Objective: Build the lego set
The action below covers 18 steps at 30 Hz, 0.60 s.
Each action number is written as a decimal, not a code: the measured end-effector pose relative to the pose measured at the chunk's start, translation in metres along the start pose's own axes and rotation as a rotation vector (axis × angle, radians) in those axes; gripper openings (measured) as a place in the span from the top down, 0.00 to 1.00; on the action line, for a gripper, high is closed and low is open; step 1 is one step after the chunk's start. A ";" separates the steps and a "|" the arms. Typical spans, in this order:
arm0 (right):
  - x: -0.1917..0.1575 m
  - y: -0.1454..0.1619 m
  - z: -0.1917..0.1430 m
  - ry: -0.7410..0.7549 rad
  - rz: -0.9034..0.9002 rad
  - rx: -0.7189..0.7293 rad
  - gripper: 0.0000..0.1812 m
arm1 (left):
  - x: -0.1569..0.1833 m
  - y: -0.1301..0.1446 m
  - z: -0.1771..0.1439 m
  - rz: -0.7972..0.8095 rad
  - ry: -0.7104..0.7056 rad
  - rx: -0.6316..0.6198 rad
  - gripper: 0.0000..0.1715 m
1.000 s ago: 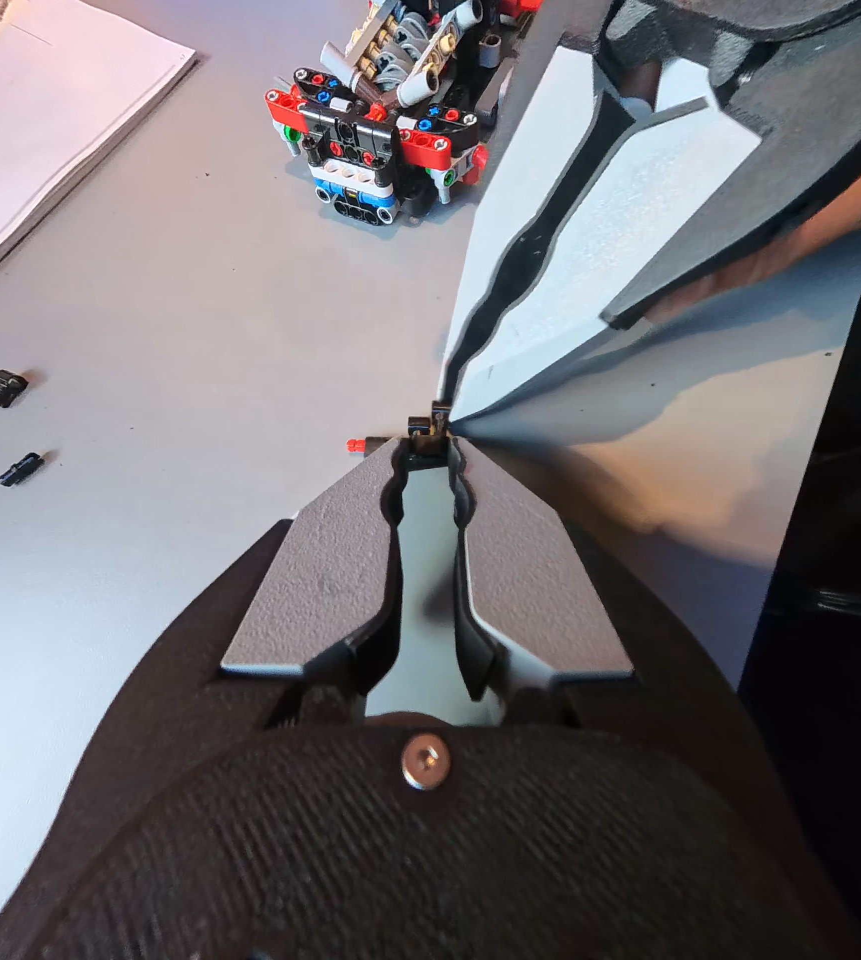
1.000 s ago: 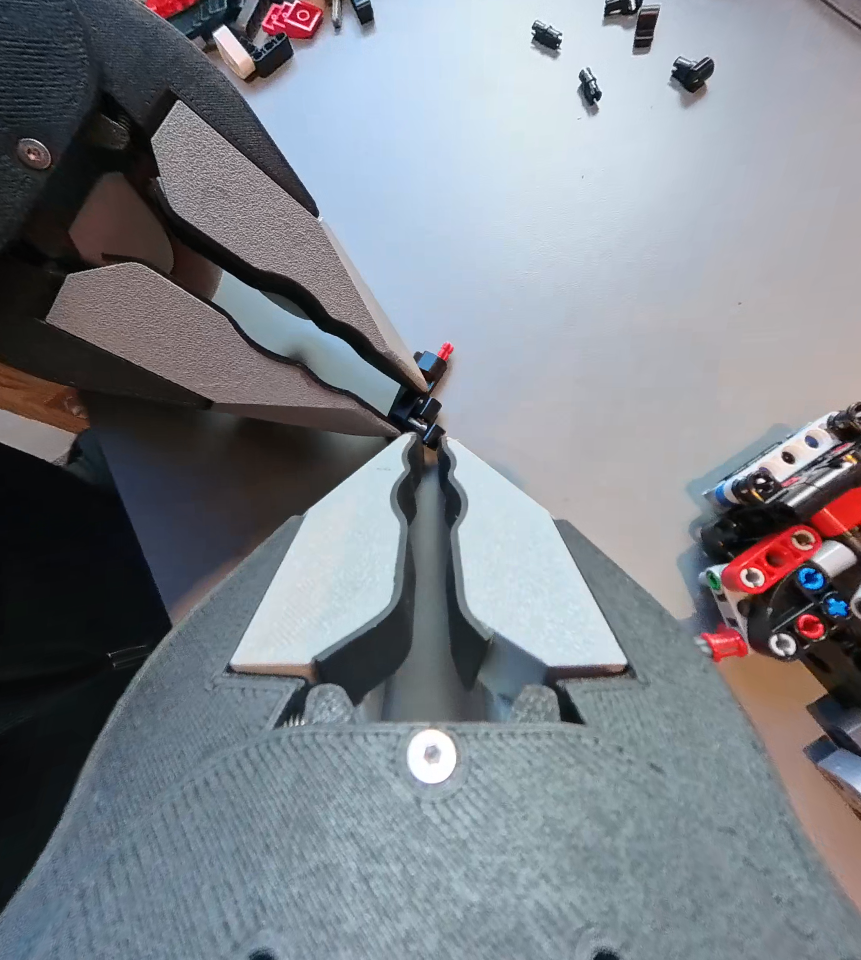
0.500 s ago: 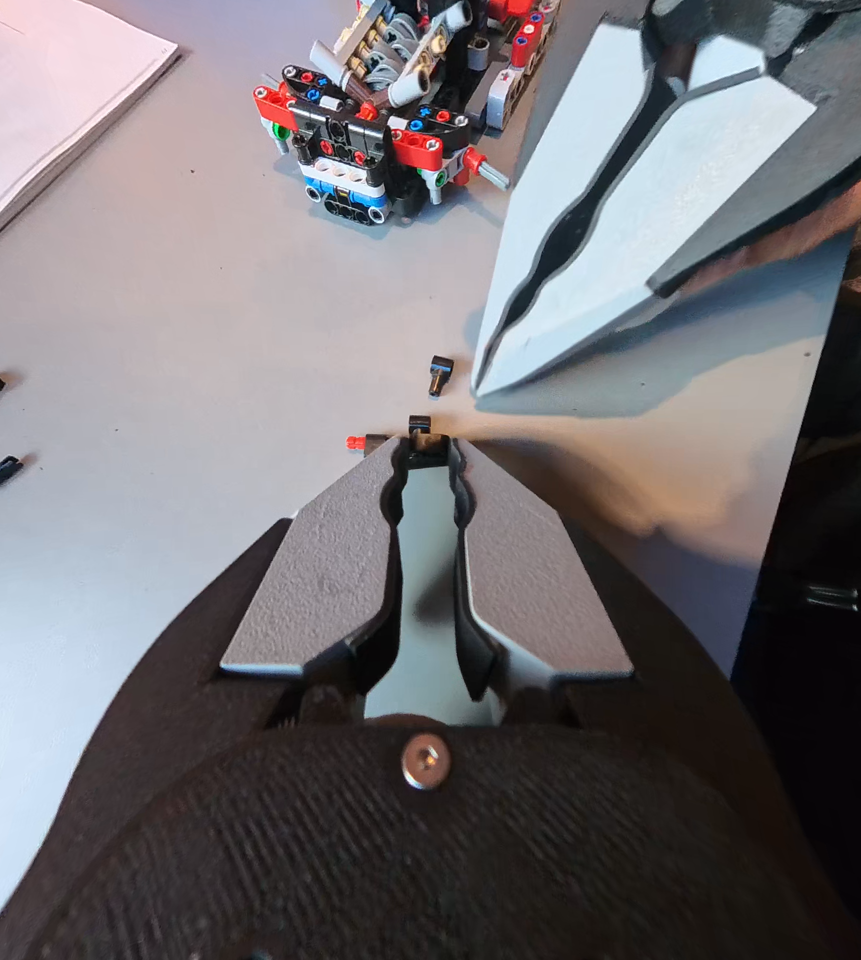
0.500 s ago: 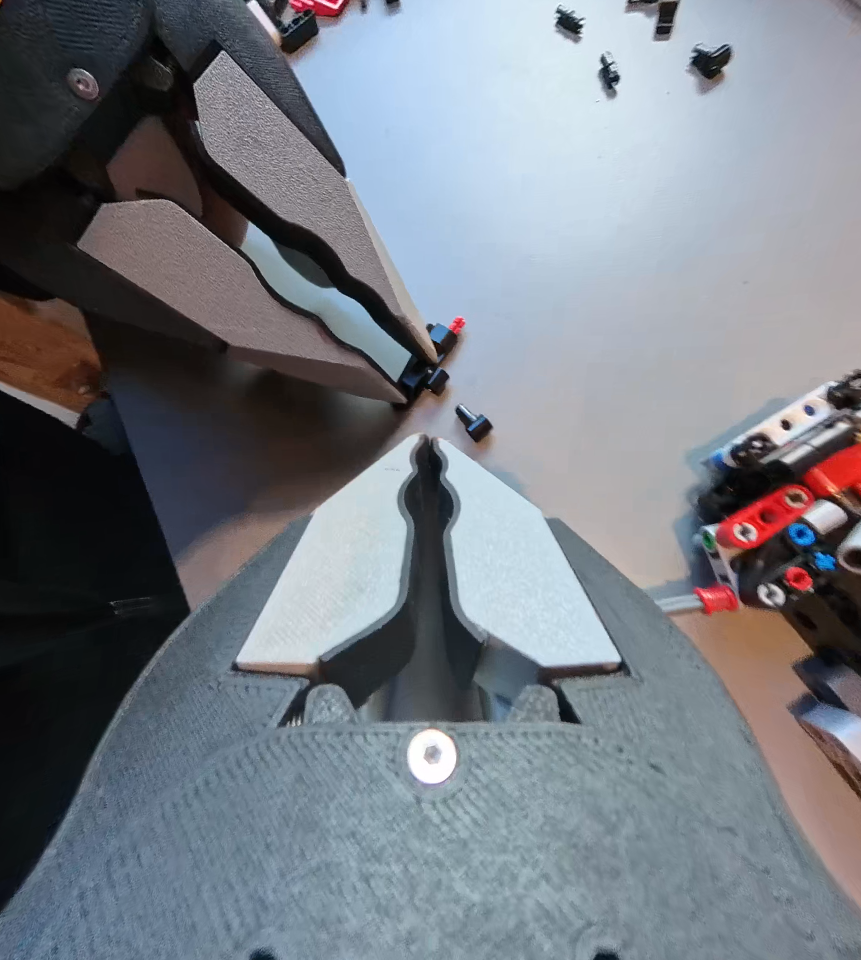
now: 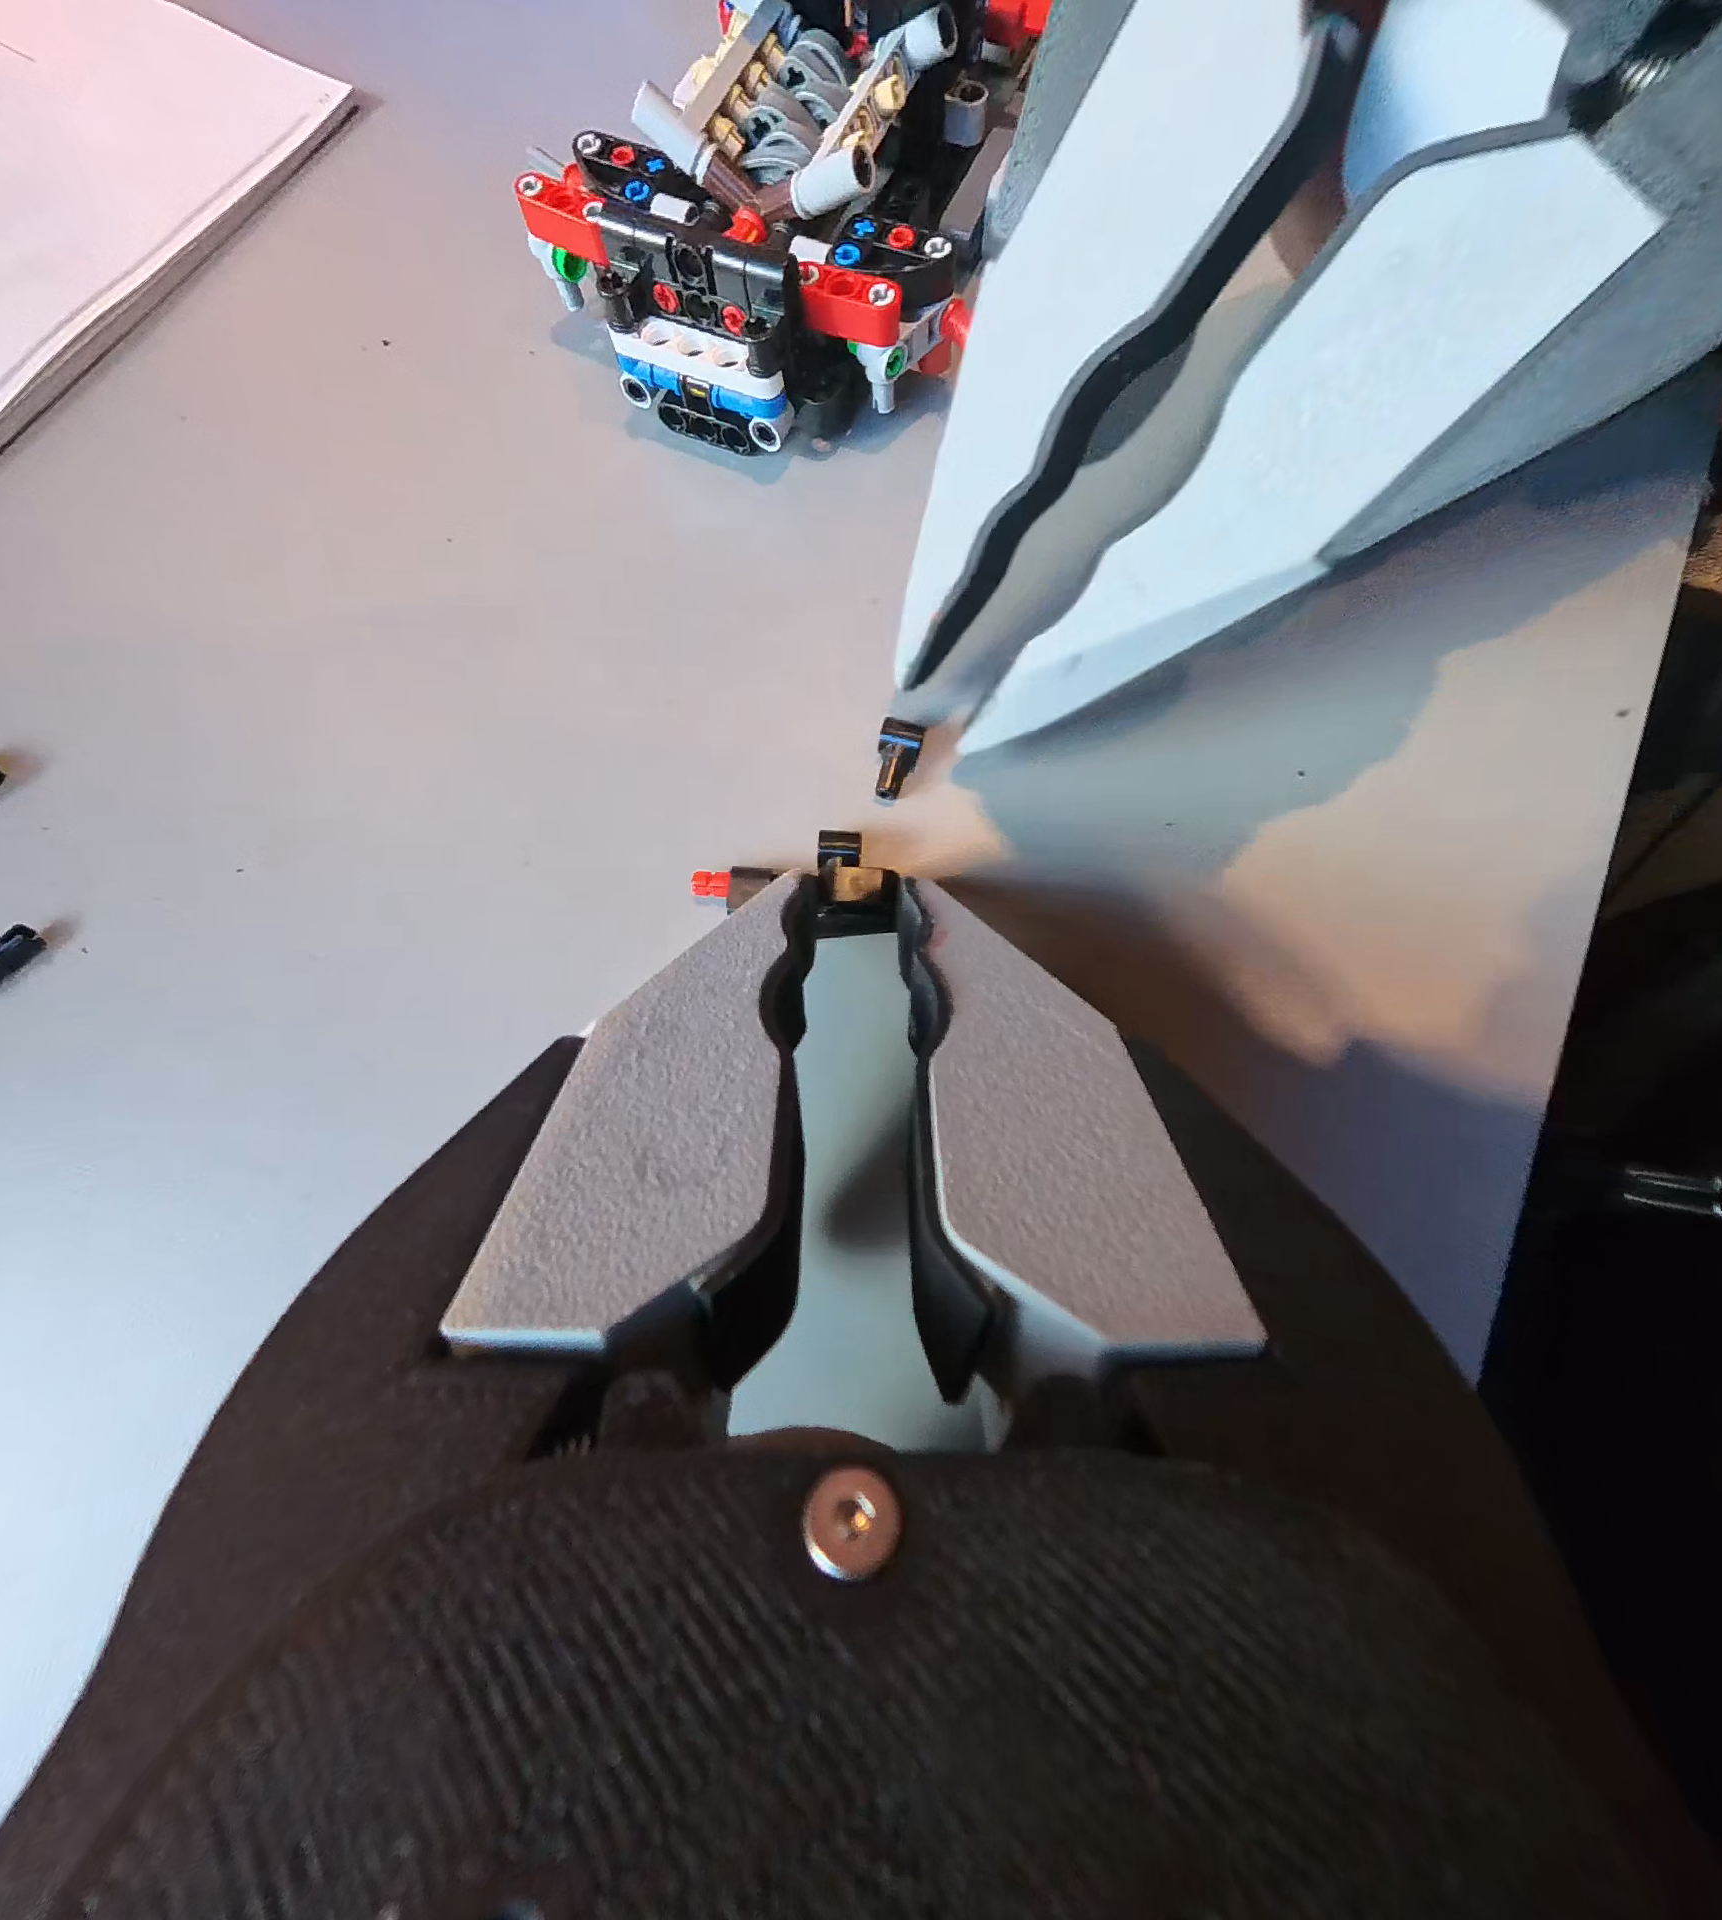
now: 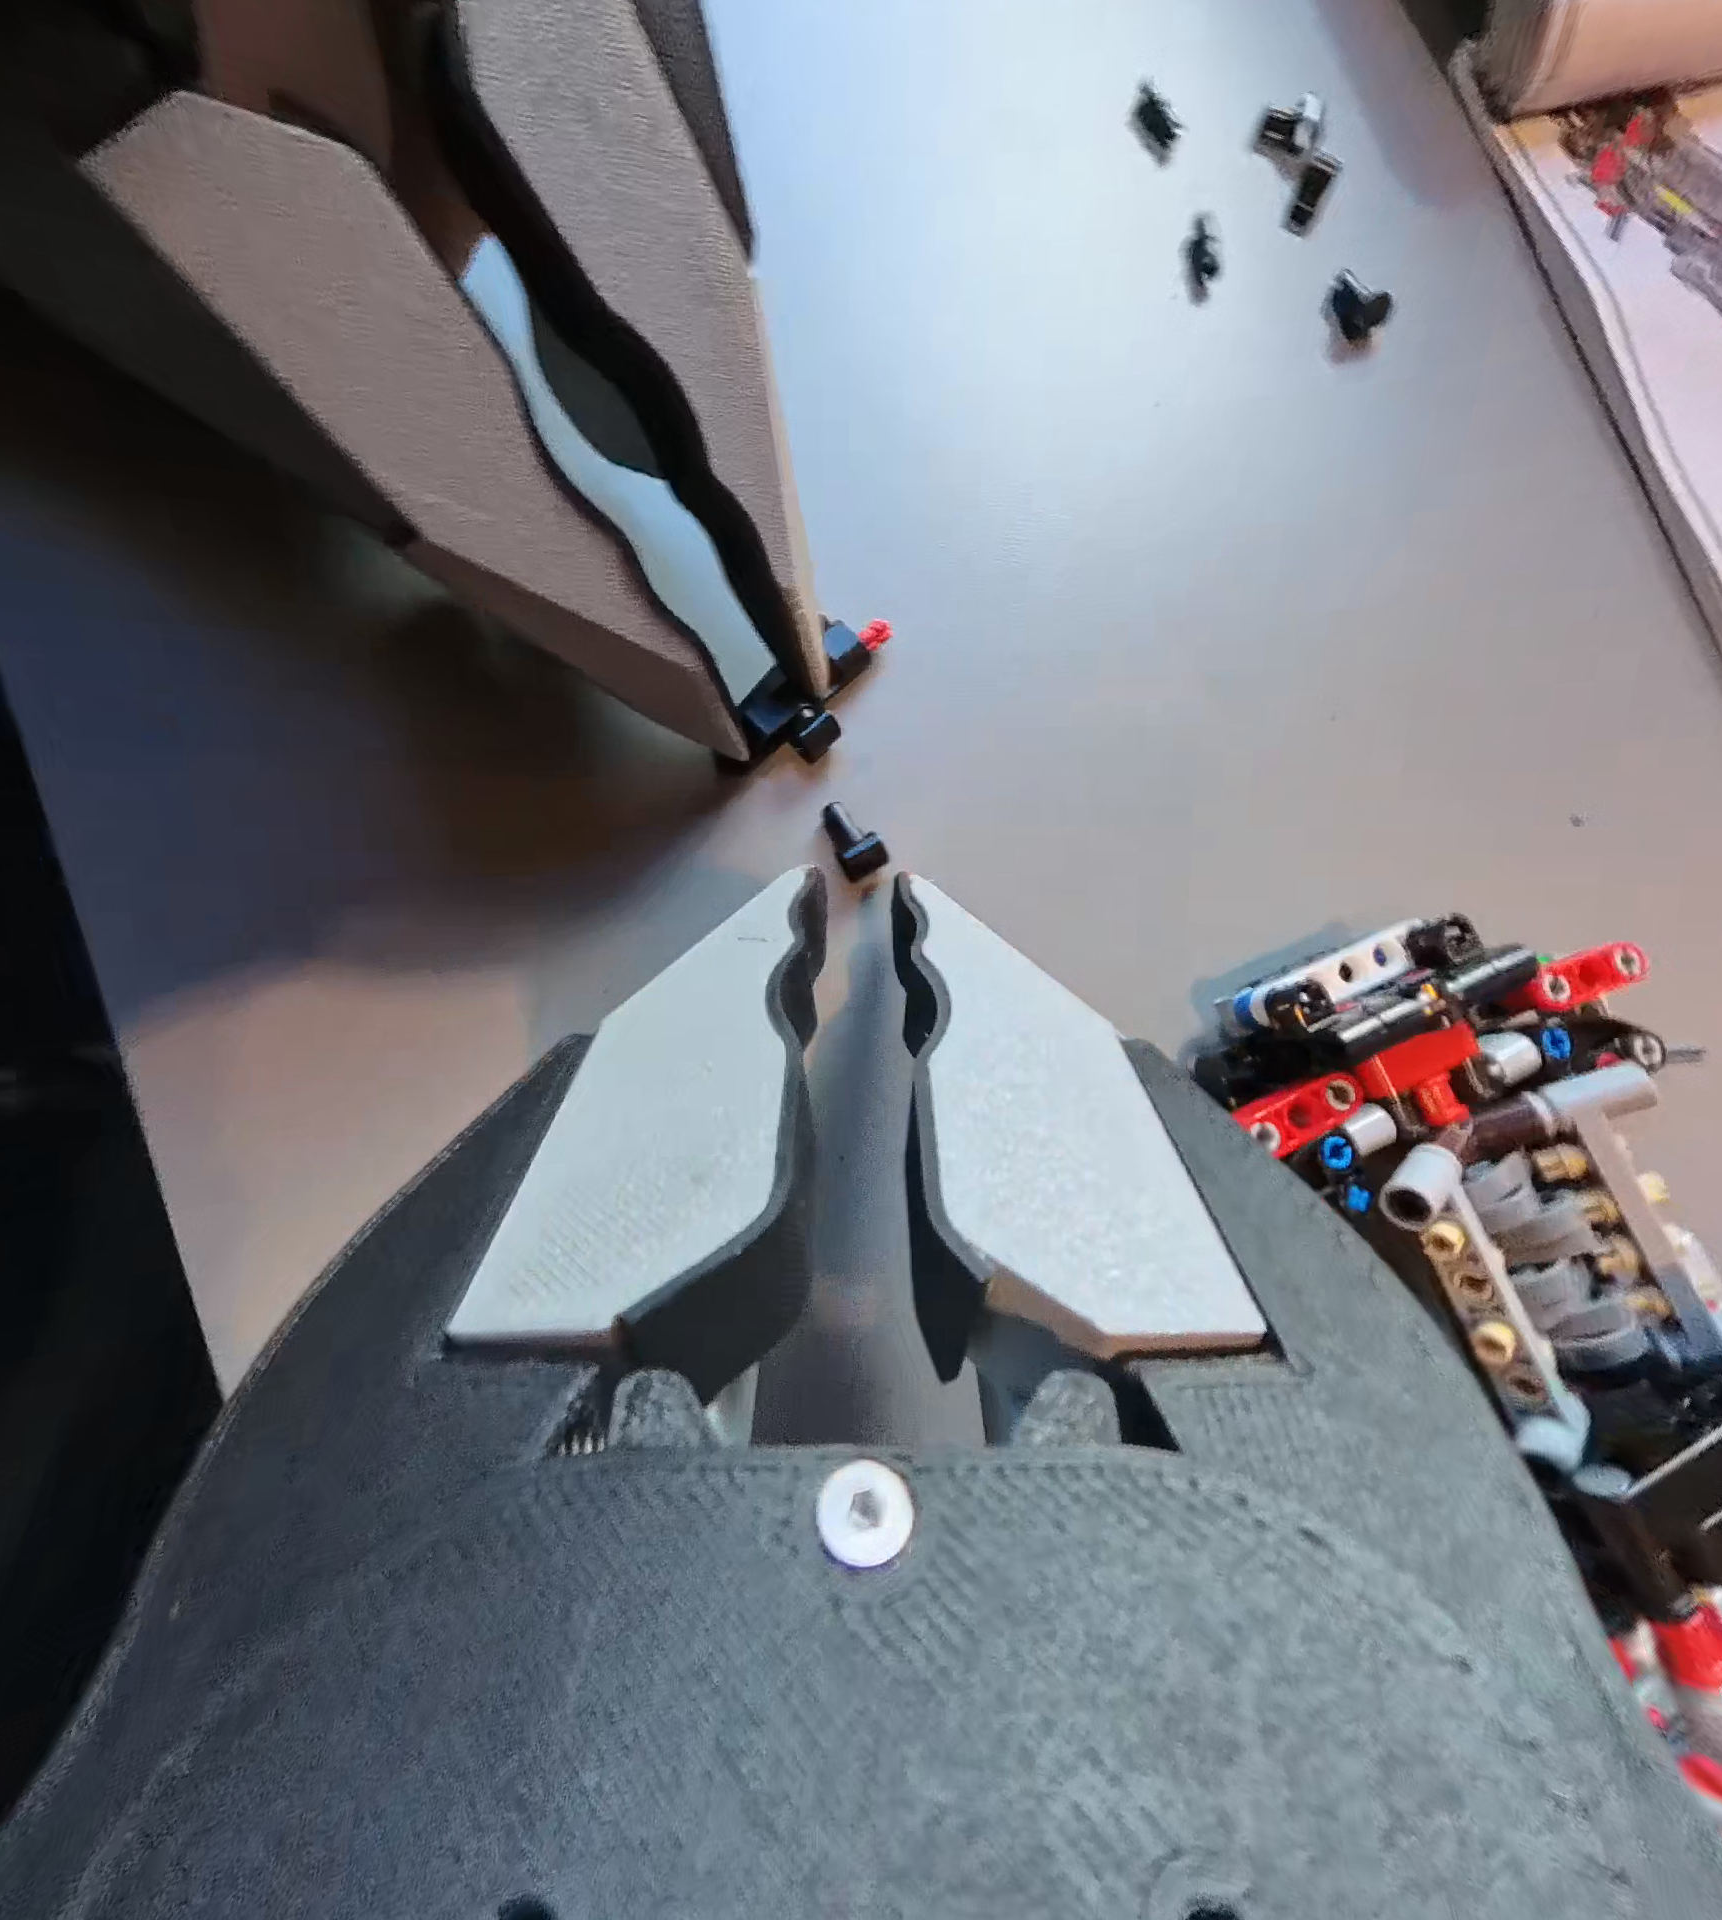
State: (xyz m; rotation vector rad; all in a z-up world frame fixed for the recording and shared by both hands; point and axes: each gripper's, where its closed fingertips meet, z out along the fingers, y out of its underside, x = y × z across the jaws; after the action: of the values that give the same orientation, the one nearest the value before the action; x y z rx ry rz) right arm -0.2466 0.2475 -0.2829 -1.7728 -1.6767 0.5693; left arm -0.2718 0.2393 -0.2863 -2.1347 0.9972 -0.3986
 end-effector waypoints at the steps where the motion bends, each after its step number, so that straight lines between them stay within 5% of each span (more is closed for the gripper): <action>1: -0.002 -0.001 -0.003 -0.033 -0.024 0.001 0.94 | 0.000 0.000 0.000 -0.001 0.003 0.000 0.93; 18: 0.000 0.000 0.009 -0.123 -0.151 -0.016 0.95 | -0.001 -0.001 0.001 0.072 0.055 0.003 0.93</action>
State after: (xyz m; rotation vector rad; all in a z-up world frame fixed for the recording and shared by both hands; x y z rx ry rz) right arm -0.2527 0.2487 -0.2891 -1.6333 -1.8854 0.6092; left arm -0.2706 0.2410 -0.2862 -2.0884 1.1004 -0.4249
